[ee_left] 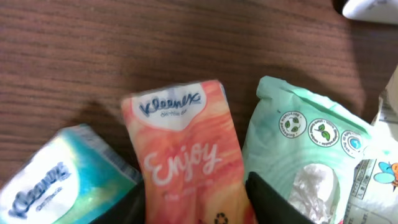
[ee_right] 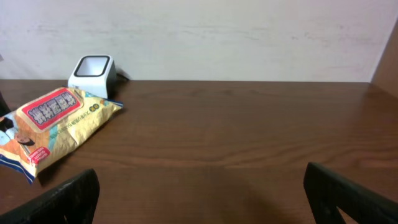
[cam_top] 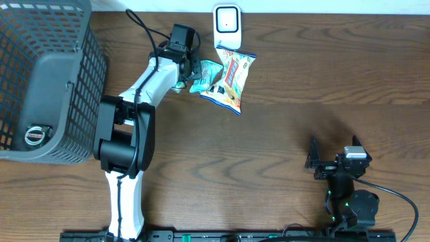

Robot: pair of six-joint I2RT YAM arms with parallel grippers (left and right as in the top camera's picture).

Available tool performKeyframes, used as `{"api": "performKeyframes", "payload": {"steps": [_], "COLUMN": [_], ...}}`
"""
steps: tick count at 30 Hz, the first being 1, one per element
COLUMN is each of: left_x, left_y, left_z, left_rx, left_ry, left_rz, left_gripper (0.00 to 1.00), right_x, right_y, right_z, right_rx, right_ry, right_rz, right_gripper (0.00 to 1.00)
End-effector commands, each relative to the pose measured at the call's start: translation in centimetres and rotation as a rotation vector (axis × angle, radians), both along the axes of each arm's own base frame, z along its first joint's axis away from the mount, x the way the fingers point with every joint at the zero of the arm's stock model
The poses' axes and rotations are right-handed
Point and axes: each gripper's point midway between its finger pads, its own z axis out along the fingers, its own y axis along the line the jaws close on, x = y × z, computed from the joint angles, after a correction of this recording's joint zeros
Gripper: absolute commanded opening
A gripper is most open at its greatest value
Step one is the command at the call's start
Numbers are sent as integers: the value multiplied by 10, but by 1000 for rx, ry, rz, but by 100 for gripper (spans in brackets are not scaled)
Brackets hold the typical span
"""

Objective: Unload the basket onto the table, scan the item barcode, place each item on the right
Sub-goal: 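Carry the orange Kleenex pack to the scanner window and hold it there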

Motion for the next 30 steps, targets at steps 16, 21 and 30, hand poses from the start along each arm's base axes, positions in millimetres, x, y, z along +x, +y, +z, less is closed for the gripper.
{"api": "performKeyframes", "payload": {"steps": [16,21,30], "left_x": [-15,-59,-134], "left_y": [-5,9,27], "left_z": [141,186,172], "left_rx": [-108,-98,-34], "left_ry": [-196,-176,82], "left_rz": [-35,-28,-29], "left_gripper": [79,97,98], "right_x": [0,0,0], "right_y": [-2,-2,-2], "right_z": [0,0,0], "right_rx": [10,10,10], "right_ry": [-1,-1,0], "right_rz": [-11,-11,-11], "right_gripper": [99,99,99]}}
